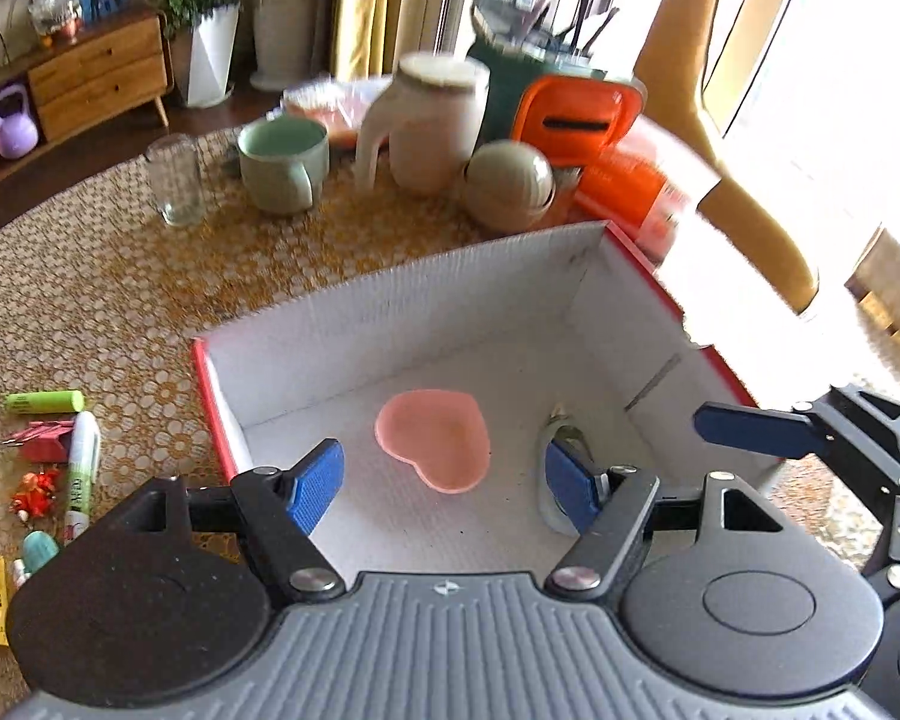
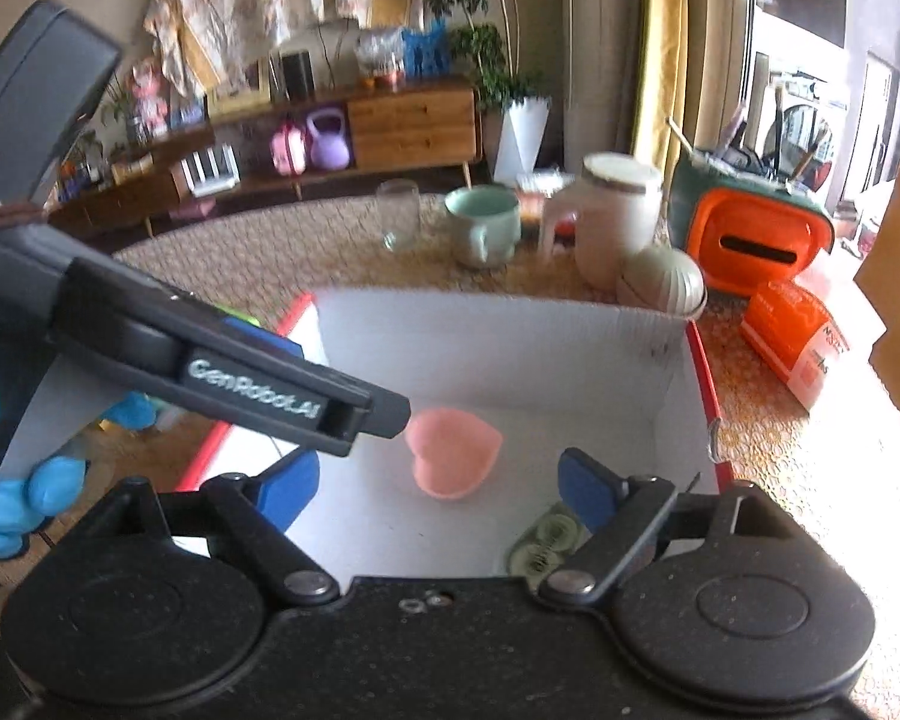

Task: Organize rigid objects
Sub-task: 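Withdraw both tools from the box back toward the scattered items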

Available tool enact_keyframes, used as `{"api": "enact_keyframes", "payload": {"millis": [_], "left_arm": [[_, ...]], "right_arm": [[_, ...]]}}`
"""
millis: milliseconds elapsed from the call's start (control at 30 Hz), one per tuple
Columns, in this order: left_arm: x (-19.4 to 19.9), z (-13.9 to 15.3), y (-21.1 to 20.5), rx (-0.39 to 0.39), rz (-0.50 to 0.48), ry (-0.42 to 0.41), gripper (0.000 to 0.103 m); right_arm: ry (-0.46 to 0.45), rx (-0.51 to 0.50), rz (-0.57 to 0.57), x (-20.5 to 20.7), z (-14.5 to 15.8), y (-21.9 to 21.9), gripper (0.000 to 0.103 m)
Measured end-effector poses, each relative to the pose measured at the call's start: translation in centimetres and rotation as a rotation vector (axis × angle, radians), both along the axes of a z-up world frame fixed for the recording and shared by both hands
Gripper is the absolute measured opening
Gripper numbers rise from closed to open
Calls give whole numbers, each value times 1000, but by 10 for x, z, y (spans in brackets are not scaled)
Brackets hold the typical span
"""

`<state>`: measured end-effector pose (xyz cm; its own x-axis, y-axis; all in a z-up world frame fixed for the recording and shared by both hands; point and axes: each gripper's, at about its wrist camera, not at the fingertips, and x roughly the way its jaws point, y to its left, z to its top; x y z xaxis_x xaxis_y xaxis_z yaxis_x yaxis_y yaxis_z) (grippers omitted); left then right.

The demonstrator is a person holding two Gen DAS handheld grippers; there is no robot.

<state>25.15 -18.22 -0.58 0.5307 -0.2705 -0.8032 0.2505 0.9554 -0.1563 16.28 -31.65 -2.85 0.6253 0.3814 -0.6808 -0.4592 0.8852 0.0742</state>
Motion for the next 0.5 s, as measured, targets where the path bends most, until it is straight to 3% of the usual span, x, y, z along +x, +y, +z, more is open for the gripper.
{"api": "enact_keyframes", "payload": {"millis": [267,500], "left_arm": [[-51,33,37,-35,6,-119,74],[-87,41,77,-40,39,-171,74]], "right_arm": [[-74,49,6,-27,14,18,87],[-113,111,16,-46,20,38,90]]}}
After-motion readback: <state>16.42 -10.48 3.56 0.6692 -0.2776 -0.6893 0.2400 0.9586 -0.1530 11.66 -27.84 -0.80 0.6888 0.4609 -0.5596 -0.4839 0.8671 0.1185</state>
